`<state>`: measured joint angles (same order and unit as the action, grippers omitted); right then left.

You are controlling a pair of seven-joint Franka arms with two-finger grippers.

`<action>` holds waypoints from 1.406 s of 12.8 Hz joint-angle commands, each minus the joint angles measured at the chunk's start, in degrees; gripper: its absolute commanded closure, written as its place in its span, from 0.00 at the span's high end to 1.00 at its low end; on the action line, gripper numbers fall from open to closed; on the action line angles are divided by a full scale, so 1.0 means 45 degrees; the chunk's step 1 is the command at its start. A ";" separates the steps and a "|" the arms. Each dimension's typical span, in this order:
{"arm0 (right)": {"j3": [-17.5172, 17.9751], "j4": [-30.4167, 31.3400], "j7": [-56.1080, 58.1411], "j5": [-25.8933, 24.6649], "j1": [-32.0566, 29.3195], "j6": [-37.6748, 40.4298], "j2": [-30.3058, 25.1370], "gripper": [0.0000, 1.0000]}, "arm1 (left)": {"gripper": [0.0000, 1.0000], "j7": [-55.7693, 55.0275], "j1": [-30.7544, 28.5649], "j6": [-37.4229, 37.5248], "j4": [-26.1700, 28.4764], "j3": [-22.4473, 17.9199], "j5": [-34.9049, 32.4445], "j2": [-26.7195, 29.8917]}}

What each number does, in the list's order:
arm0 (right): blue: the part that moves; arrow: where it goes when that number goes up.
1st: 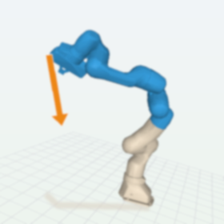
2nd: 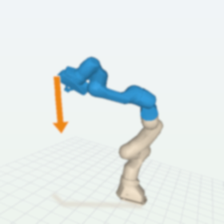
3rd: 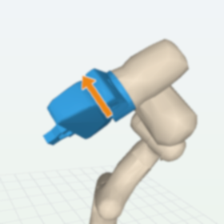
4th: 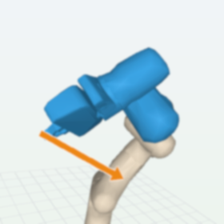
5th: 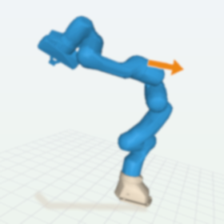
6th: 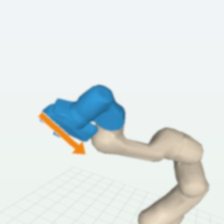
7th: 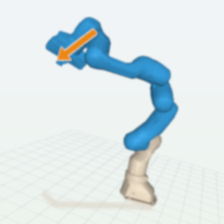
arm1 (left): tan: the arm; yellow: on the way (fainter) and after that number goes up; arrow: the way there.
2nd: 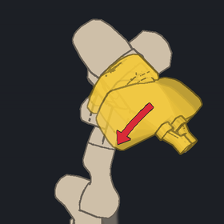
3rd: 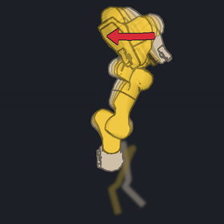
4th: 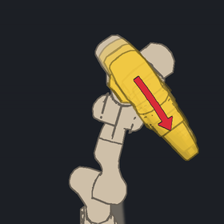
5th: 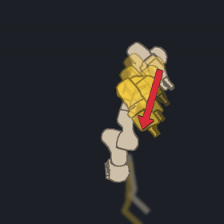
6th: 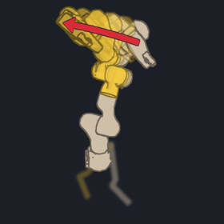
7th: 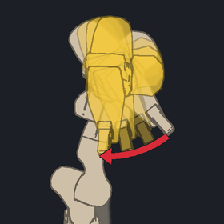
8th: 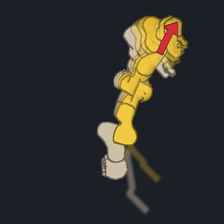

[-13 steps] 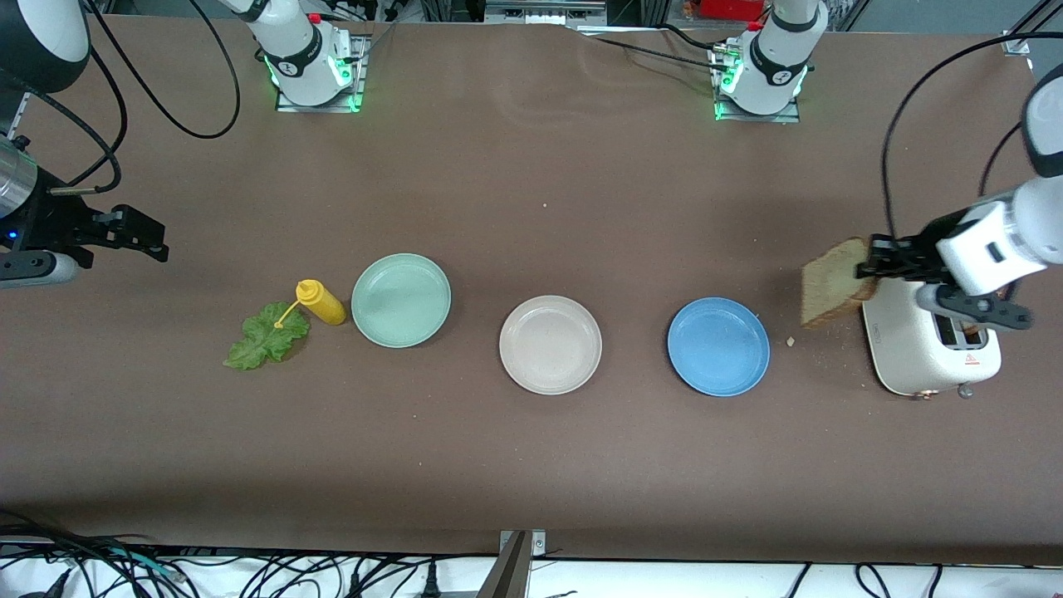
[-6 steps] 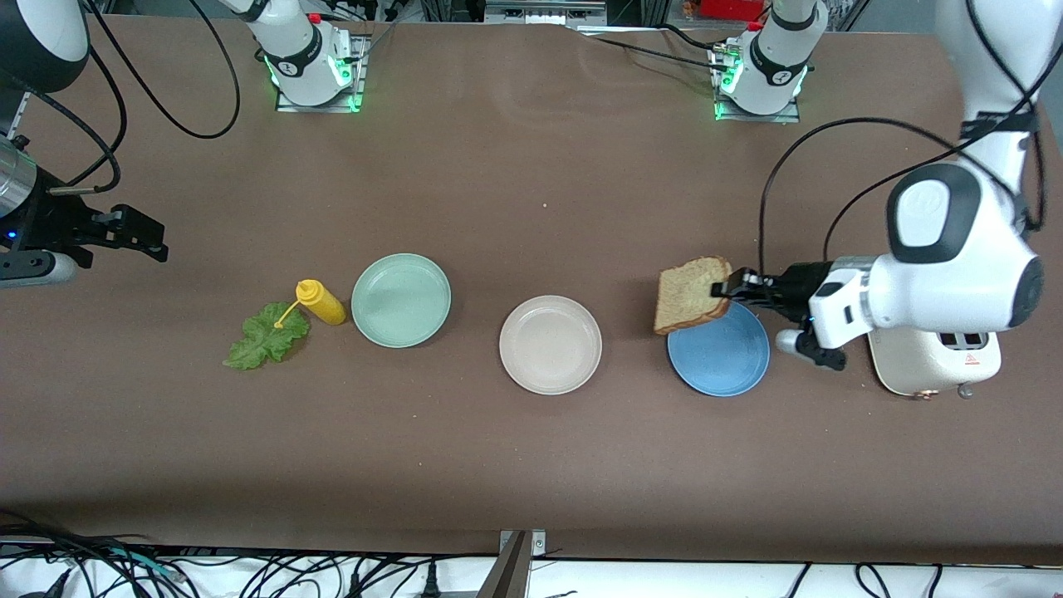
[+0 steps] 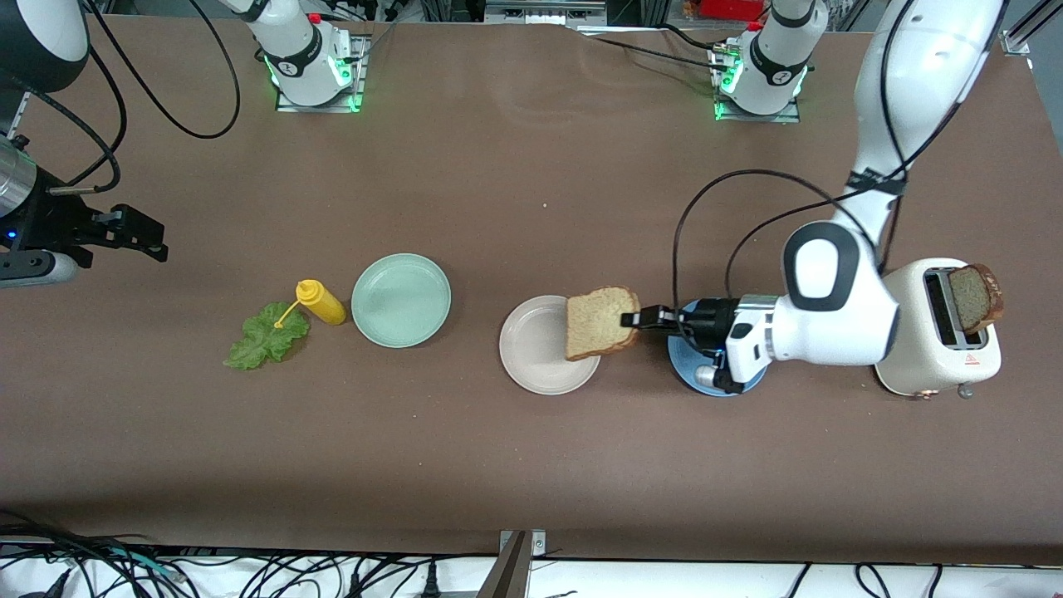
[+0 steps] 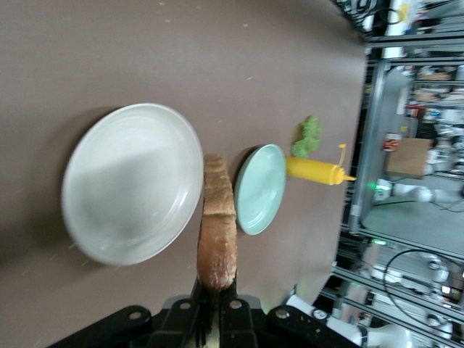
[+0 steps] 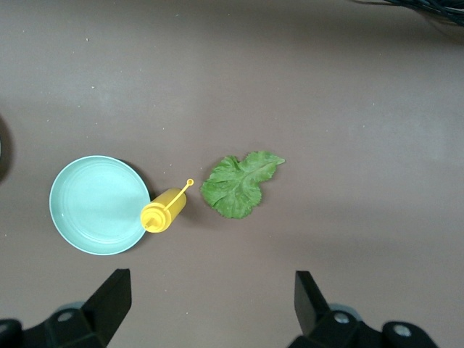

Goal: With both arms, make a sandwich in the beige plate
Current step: 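Carry the toast with the left gripper and lower it onto the beige plate, then open the left gripper and draw it back toward the toaster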

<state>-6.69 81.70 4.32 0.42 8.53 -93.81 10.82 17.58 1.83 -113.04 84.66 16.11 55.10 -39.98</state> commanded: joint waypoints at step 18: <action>0.0022 -0.0129 -0.0101 0.0199 -0.0001 0.0202 -0.0022 1.00 | 1.00 0.4844 0.0729 -0.1619 -0.0689 -0.0376 0.0416 -0.2365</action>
<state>-6.76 81.70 4.32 0.42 8.50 -93.76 10.89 38.74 6.34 -120.78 81.41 14.63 60.76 -52.07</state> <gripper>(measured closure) 0.000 0.273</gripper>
